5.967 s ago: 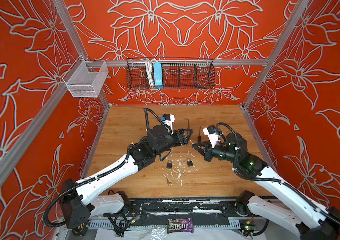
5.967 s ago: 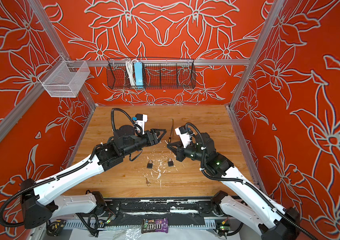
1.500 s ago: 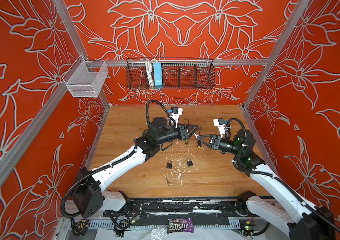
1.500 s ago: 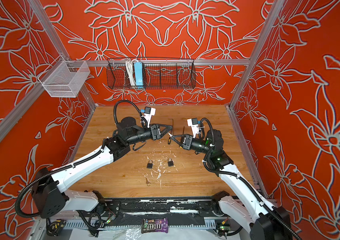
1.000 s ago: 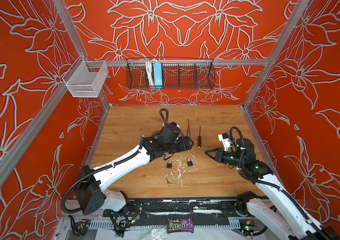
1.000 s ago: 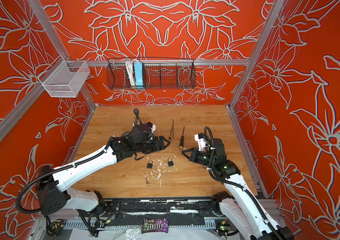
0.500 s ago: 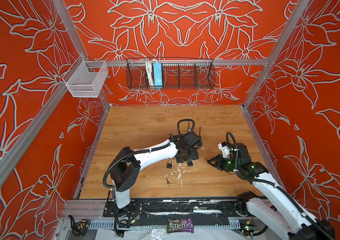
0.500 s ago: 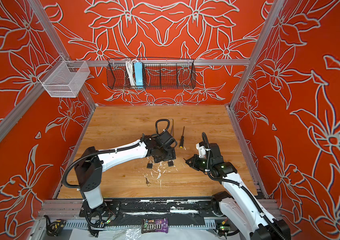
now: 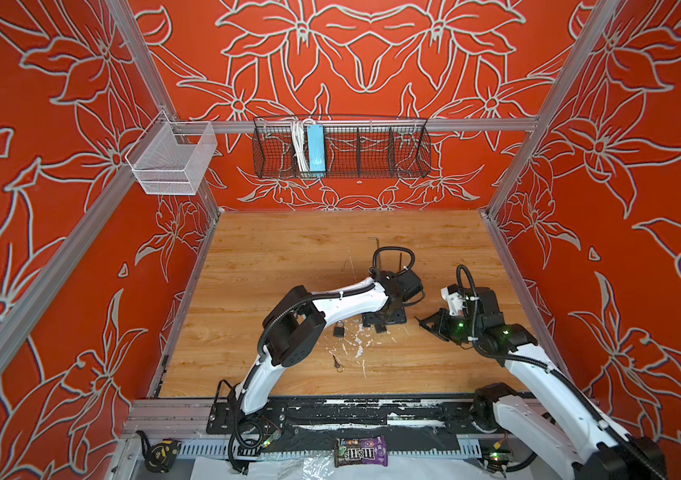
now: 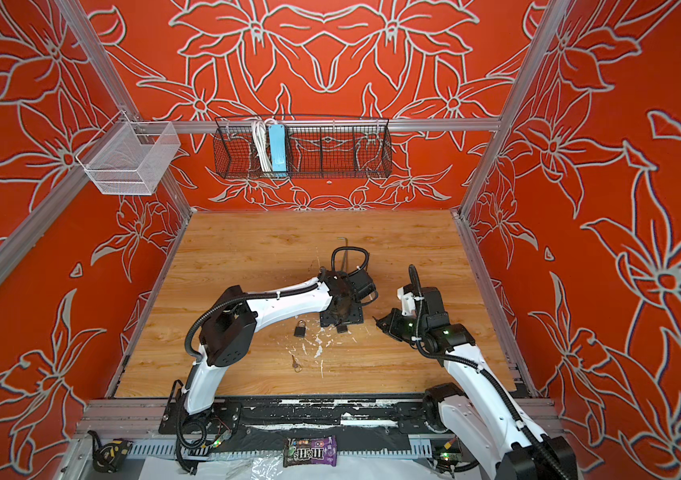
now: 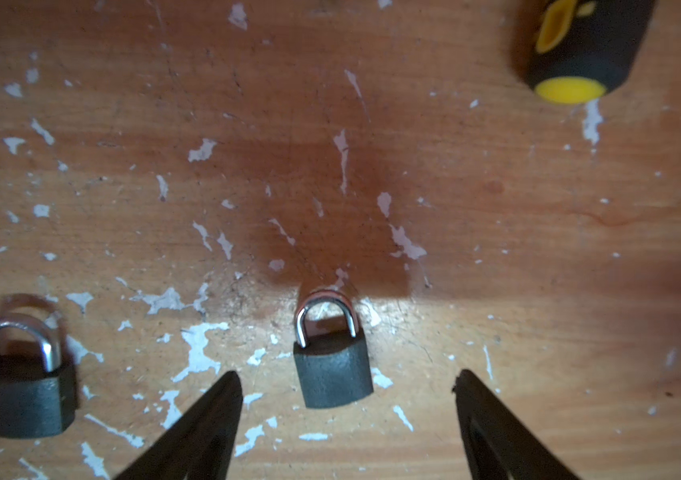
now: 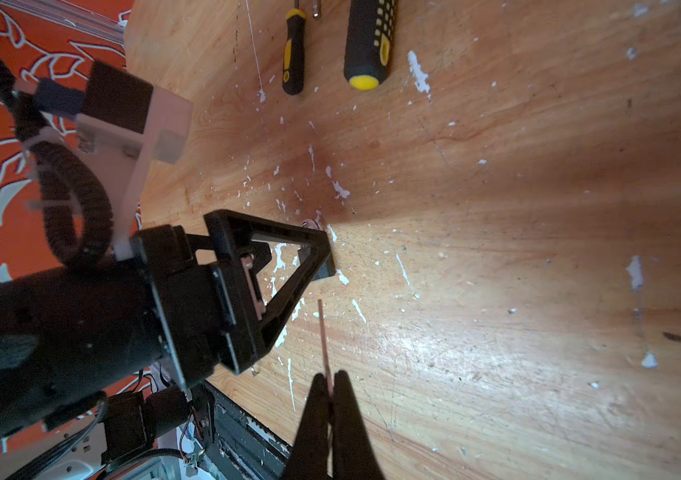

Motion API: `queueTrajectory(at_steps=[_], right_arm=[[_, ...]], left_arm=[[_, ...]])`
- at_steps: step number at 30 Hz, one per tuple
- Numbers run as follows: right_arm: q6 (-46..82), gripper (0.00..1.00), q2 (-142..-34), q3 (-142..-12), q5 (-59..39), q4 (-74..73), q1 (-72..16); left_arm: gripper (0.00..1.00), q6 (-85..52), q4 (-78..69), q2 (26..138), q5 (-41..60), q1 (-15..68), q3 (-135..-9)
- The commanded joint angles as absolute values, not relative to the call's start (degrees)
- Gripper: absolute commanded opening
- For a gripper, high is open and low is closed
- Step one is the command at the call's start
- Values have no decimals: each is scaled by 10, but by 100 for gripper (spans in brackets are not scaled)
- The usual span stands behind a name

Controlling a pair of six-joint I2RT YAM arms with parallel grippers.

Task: Unlock with the key
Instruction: 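Lower the left gripper over the nearer small padlock while the right gripper holds the key, then close the left gripper on the body of the small padlock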

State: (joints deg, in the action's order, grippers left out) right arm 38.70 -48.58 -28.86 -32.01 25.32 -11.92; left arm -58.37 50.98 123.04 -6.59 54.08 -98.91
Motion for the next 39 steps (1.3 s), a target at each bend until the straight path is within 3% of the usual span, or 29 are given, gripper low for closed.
queueTrajectory(at_steps=[1, 26, 39], right_arm=[[378, 0, -486, -281, -326, 248, -114], [387, 0, -489, -271, -340, 227, -113], [389, 0, -484, -266, -342, 224, -113]], left_arm=[[81, -595, 555, 1248, -93, 549, -1005], [70, -550, 532, 1256, -60, 551, -970], [57, -527, 552, 1285, -61, 549, -1008]])
